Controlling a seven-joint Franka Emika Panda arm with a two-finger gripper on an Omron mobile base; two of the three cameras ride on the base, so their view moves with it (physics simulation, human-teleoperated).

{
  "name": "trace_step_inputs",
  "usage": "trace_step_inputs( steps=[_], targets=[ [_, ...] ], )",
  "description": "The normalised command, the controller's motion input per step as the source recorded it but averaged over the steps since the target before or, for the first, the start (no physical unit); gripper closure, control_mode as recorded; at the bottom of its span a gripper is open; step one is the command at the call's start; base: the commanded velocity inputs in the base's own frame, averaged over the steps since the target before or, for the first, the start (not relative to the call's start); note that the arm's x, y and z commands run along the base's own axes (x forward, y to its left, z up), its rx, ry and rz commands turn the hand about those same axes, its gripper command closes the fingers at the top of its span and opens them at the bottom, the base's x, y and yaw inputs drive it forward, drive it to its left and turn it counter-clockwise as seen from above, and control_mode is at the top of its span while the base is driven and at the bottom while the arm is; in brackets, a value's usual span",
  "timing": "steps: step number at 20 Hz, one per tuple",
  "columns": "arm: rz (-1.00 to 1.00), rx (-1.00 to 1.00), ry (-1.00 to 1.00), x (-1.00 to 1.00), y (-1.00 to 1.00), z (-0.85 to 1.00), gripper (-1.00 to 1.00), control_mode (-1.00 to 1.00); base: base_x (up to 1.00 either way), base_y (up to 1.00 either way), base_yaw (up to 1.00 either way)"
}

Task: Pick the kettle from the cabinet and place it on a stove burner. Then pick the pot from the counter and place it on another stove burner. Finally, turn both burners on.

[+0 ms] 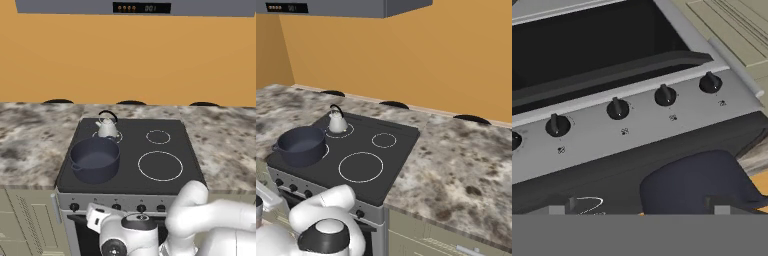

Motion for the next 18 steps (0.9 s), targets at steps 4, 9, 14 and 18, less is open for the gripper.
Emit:
trace_step_inputs(
  steps=[4,9,14,18],
  targets=[
    [-0.02,-0.06,0.00,0.03,0.18,-0.28,-1.00,-1.00,0.00,0.00,0.00],
    [-0.03,-0.06,-0.01,0.03,0.09,-0.17,-1.00,-1.00,0.00,0.00,0.00],
    [0.00,-0.04,-0.01,0.13,0.00,-0.18,-1.00,-1.00,0.00,0.00,0.00],
    [0.00,-0.04,-0.03,0.18,0.01,-0.20,-1.00,-1.00,0.00,0.00,0.00]
  ],
)
